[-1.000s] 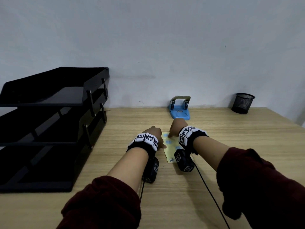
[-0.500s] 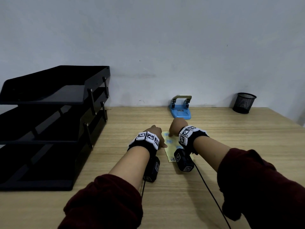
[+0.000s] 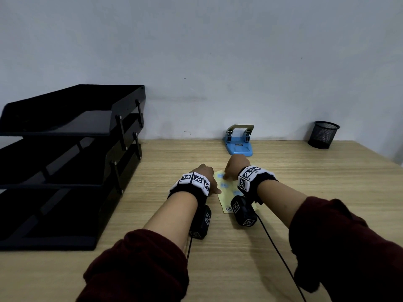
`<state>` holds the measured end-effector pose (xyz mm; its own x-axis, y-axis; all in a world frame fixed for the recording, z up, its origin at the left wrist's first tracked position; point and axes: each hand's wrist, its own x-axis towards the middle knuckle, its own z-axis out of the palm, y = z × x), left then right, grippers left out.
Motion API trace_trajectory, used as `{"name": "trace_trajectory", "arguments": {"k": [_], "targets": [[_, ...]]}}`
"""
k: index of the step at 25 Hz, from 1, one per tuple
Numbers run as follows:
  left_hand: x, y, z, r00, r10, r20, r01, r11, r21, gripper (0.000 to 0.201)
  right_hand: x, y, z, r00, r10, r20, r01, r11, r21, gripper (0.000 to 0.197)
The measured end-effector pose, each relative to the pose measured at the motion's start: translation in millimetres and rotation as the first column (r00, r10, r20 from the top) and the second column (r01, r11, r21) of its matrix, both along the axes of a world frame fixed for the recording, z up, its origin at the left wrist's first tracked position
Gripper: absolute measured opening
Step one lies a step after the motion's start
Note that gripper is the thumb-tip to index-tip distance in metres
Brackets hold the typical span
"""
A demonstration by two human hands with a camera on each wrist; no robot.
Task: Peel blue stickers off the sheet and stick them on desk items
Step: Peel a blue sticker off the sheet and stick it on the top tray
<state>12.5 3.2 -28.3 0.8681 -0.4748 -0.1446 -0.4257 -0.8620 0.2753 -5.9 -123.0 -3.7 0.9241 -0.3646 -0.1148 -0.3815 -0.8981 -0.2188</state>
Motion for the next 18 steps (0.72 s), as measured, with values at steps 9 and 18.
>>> {"name": "trace_trajectory", "arguments": {"k": [9, 18], "targets": [[-1.5, 0.9, 0.8, 0.998, 0.028, -0.06, -0.027, 1.0, 0.014, 0.086, -8.0, -8.7, -2.6, 0.978, 0.205, 0.031, -0.207, 0.977, 0.047, 0.046], [-5.5, 0.6, 2.2, 0.995, 0.06, -0.079, -0.063, 0.997, -0.048, 0.08, -7.9, -10.5, -3.5, 0.948, 0.285, 0.142, -0.306, 0.938, 0.16, 0.039]]}}
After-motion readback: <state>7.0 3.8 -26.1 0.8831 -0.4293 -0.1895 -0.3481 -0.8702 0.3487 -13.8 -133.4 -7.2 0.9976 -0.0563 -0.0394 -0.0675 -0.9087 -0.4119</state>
